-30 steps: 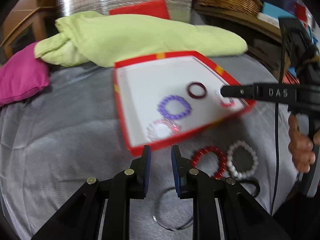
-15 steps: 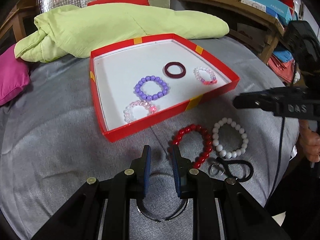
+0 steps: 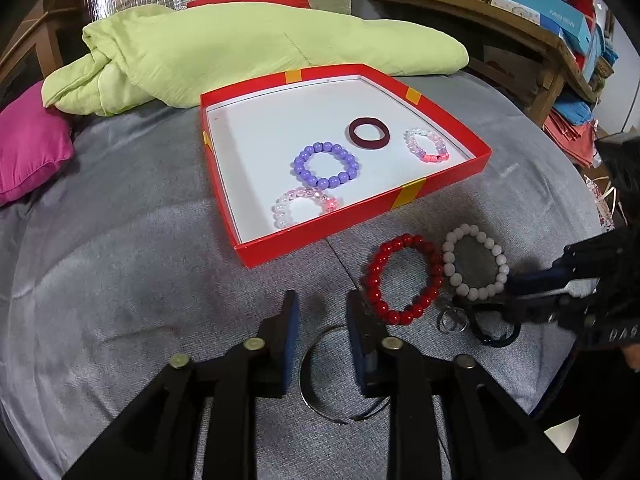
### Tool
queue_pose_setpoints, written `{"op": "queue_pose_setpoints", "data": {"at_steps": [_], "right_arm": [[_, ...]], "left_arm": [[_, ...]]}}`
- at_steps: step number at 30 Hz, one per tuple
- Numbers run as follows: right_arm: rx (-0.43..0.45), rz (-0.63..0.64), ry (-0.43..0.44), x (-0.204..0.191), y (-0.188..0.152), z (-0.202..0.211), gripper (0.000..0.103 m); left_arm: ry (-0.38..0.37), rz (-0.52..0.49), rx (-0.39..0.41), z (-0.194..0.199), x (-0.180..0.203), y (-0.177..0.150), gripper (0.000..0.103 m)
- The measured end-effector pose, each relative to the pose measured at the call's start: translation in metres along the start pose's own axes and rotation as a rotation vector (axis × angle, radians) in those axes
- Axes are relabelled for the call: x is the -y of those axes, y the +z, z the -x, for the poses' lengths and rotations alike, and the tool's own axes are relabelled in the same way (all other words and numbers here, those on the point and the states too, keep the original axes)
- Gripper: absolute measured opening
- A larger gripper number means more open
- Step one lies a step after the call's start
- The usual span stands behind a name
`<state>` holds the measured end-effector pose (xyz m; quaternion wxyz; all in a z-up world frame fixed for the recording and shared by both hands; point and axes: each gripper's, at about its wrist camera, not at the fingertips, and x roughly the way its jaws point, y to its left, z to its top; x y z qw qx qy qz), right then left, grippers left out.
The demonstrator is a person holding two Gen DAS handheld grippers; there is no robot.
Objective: Organize jewelry
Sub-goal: 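Grasp the red bead bracelet with the left tool while the right grasps the black hair tie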
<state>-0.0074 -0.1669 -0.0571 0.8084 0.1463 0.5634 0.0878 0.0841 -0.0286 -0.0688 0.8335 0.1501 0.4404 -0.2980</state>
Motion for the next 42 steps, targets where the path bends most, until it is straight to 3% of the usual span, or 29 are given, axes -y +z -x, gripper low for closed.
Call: {"op": "queue_pose_setpoints", "data": {"at_steps": [4,7,12,16,21,24,25,27,28,30,33,35,37,42], "right_arm": [[0.007,0.034,-0.028,-0.01,-0.002,-0.006,0.031],[0.03,0.075,-0.086,-0.017,-0.001,-0.008,0.007],[0.077,0.132,-0.088,-0.03,0.001,0.001,0.005],[0.127,0.063,-0.059,-0.015,0.01,0.016,0.005],[0.168,-0.036,-0.034,0.008,0.02,0.028,0.005],[0.116,-0.032,-0.018,0.012,0.023,0.027,0.006],[0.093,-0.028,-0.006,0.012,0.022,0.025,0.011],[0.047,-0.016,0.009,0.012,0.02,0.02,0.039],[0.033,-0.009,0.012,0.011,0.019,0.017,0.06],[0.025,0.014,0.018,0.007,0.012,0.014,0.065],[0.012,0.1,-0.032,-0.007,0.006,0.005,0.043],[-0.033,0.139,-0.078,-0.014,0.001,-0.007,0.019],[-0.027,0.212,-0.152,-0.024,-0.004,-0.013,0.007],[0.111,0.239,-0.093,-0.032,-0.001,0.016,0.006]], "left_arm": [[-0.027,0.002,0.016,0.003,0.004,0.003,0.037],[-0.042,-0.018,0.018,0.001,0.012,0.006,0.037],[-0.059,-0.062,0.009,-0.006,0.025,0.008,0.037],[-0.072,-0.065,-0.003,-0.014,0.027,0.007,0.034],[-0.063,-0.087,-0.029,-0.028,0.036,0.007,0.021],[-0.034,-0.08,-0.041,-0.034,0.036,0.008,0.011],[-0.04,-0.07,-0.033,-0.033,0.034,0.01,0.01],[-0.052,-0.056,-0.025,-0.032,0.032,0.011,0.01],[-0.049,-0.058,-0.024,-0.032,0.033,0.011,0.01],[-0.041,-0.072,-0.023,-0.032,0.034,0.011,0.01],[-0.039,-0.074,-0.009,-0.029,0.034,0.012,0.01],[-0.045,-0.066,0.012,-0.023,0.032,0.012,0.01],[-0.05,-0.06,0.038,-0.014,0.028,0.014,0.01],[-0.058,-0.045,0.103,0.01,0.02,0.016,0.01]]}}
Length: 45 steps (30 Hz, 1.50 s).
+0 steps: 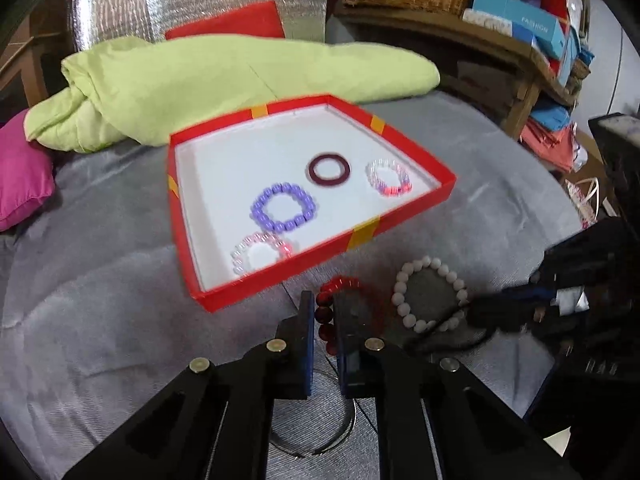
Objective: Organize jewelry
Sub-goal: 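Grasp the red bead bracelet with the left tool while the right grasps the black hair tie, then carry the red bracelet and black hair tie into the box and release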
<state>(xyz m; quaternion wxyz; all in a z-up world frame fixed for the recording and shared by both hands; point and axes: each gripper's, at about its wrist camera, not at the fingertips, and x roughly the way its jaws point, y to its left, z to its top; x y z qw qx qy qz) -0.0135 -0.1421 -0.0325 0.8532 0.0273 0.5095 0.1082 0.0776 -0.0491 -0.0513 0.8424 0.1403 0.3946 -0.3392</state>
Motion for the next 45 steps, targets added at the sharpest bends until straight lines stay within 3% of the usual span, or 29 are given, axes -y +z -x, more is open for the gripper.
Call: {"op": "queue_pose_setpoints", "data": {"at_steps": [4,7,14,19,32,45], "right_arm": [[0.131,-0.117,0.077,0.021,0.012,0.025,0.005],[0.223,-0.188,0.079,0.036,0.018,0.038,0.005],[0.311,-0.31,0.063,0.047,0.032,0.044,0.005],[0.319,-0.368,0.034,0.058,0.043,0.04,0.005],[0.326,-0.432,-0.066,0.087,0.104,0.0,0.006],[0.276,-0.531,-0.03,0.11,0.155,-0.056,0.006]], "left_arm": [[-0.01,0.034,0.07,0.023,-0.009,0.006,0.01],[-0.024,0.069,0.131,0.039,-0.017,0.012,0.01],[-0.002,0.124,0.238,0.056,-0.025,0.024,0.01],[0.014,0.165,0.288,0.053,-0.03,0.036,0.01],[0.066,0.219,0.242,0.0,-0.051,0.071,0.01],[0.053,0.263,0.199,-0.049,-0.077,0.099,0.01]]}}
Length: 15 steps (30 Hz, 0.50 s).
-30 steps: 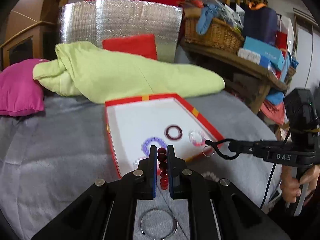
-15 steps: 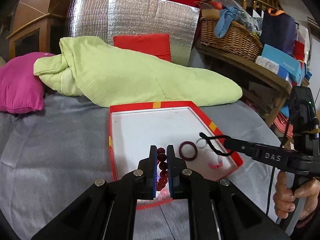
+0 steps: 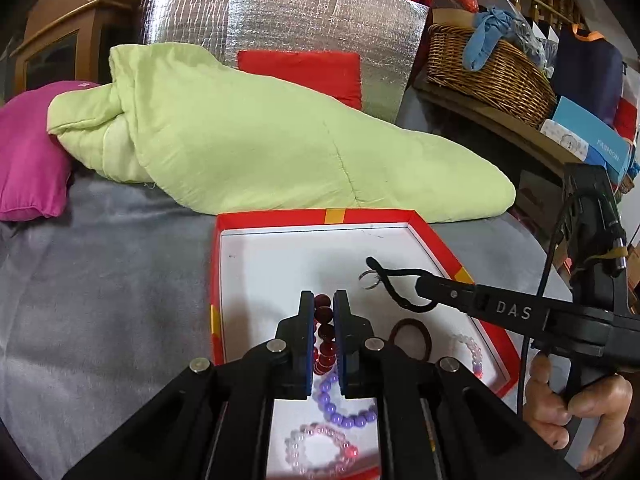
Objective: Organize jewelry
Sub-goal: 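Carry the red bracelet and black hair tie into the box and release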
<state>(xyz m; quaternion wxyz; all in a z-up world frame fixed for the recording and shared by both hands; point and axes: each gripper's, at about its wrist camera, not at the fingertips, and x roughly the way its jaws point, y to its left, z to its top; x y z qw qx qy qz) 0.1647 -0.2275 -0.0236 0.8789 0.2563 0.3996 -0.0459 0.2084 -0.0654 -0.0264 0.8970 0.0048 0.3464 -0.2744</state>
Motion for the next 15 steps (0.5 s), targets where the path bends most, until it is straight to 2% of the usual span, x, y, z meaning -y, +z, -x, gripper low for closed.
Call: {"op": "queue_pose_setpoints", "data": {"at_steps": [15], "right_arm": [[-0.047,-0.057,-0.003,0.003,0.003,-0.038,0.006]], "left_arm": [[0.05,-0.001,-0.053,-0.026,-0.009,-0.002,0.01]]}}
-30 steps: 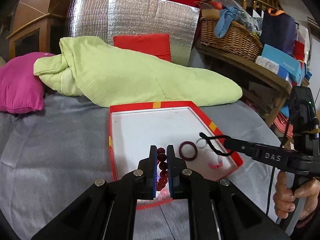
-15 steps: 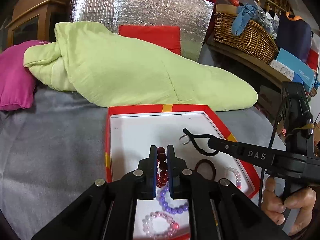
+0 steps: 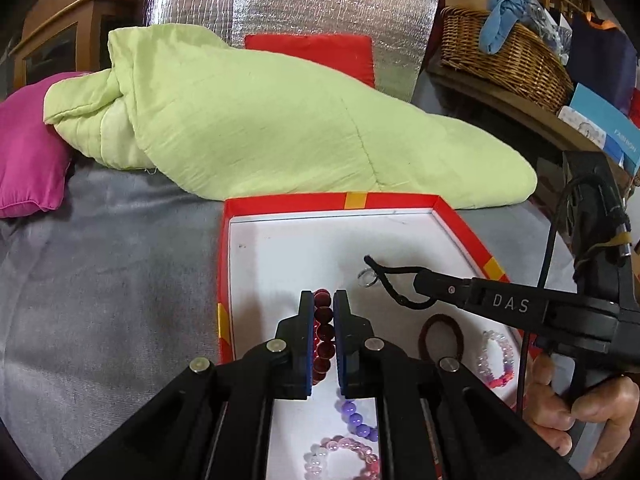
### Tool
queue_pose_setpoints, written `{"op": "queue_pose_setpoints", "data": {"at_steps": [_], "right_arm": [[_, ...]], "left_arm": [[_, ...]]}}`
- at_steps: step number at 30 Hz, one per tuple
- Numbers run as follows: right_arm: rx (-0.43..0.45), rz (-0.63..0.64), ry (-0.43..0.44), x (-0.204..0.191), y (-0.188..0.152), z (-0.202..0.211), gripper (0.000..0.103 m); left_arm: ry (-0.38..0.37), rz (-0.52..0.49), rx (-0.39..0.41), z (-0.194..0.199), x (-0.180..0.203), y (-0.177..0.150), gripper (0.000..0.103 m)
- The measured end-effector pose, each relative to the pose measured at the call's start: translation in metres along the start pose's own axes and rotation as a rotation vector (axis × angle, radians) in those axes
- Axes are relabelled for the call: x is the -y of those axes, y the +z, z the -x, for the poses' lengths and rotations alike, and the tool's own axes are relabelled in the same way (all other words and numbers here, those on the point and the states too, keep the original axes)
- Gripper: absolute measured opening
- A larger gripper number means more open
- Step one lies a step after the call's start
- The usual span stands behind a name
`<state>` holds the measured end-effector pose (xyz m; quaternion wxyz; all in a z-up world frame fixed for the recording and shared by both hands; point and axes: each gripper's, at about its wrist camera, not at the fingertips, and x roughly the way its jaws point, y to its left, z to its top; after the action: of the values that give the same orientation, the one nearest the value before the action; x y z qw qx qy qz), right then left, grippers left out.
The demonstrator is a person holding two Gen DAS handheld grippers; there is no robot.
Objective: Organize jewelry
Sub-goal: 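Carry the red bracelet and black hair tie into the box and release, then move both open tools back toward the white bracelet and silver bangle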
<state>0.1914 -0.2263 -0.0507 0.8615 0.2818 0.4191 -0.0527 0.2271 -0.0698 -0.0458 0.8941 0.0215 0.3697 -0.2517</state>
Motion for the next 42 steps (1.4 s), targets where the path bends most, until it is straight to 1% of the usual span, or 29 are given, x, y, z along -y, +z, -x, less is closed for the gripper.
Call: {"op": "queue_pose_setpoints", "data": {"at_steps": [2,7,8,9,10,11,12,14,17,19,21,25,26,29,30,32,34,37,42], "right_arm": [[-0.006,0.002,0.002,-0.002,-0.001,-0.003,0.009],[-0.003,0.004,0.007,-0.003,-0.002,-0.007,0.009],[0.001,0.003,0.004,-0.003,-0.002,-0.006,0.01],[0.007,-0.002,0.003,-0.001,-0.001,-0.003,0.012],[0.01,-0.014,0.01,0.001,0.0,0.0,0.019],[0.012,-0.025,0.019,0.003,0.001,0.002,0.027],[0.02,-0.037,0.03,0.005,0.002,0.005,0.028],[0.039,-0.037,0.033,0.008,0.004,0.013,0.028],[0.049,-0.035,0.049,0.01,0.006,0.025,0.028],[0.054,-0.025,0.053,0.01,0.006,0.032,0.028],[0.057,-0.012,0.06,0.008,0.005,0.041,0.028],[0.052,0.013,0.073,0.005,0.003,0.056,0.028],[0.051,0.02,0.071,0.004,0.002,0.058,0.028],[0.044,0.038,0.063,0.005,-0.004,0.067,0.028],[0.039,0.043,0.059,0.006,-0.006,0.069,0.028],[0.028,0.054,0.054,0.007,-0.009,0.076,0.028],[0.024,0.069,0.052,0.008,-0.014,0.085,0.028],[0.025,0.092,0.041,0.008,-0.021,0.099,0.028],[0.021,0.12,0.041,0.011,-0.036,0.123,0.028]], "left_arm": [[0.014,0.0,-0.011,-0.003,-0.001,-0.001,0.01],[0.059,-0.008,-0.043,-0.006,-0.004,-0.004,0.01],[0.068,-0.013,-0.044,-0.006,-0.004,-0.004,0.011],[0.079,-0.018,-0.047,-0.005,-0.004,-0.004,0.012],[0.086,-0.026,-0.047,-0.004,-0.004,-0.004,0.013],[0.09,-0.03,-0.044,-0.002,-0.003,-0.004,0.017],[0.096,-0.035,-0.042,-0.001,-0.003,-0.004,0.022],[0.116,-0.046,-0.034,0.003,-0.003,-0.004,0.025],[0.146,-0.051,-0.025,0.013,-0.003,-0.003,0.028],[0.159,-0.049,-0.011,0.021,-0.001,-0.002,0.033],[0.182,-0.059,-0.001,0.029,0.002,-0.003,0.048],[0.257,-0.106,0.02,0.05,0.012,-0.005,0.055],[0.271,-0.112,0.025,0.056,0.013,-0.007,0.06],[0.298,-0.121,0.052,0.072,0.017,-0.01,0.065],[0.312,-0.116,0.057,0.078,0.017,-0.012,0.068],[0.335,-0.104,0.058,0.087,0.016,-0.017,0.07],[0.341,-0.104,0.054,0.093,0.017,-0.023,0.07],[0.356,-0.119,0.03,0.098,0.018,-0.035,0.07],[0.356,-0.152,-0.003,0.109,0.02,-0.057,0.07]]}}
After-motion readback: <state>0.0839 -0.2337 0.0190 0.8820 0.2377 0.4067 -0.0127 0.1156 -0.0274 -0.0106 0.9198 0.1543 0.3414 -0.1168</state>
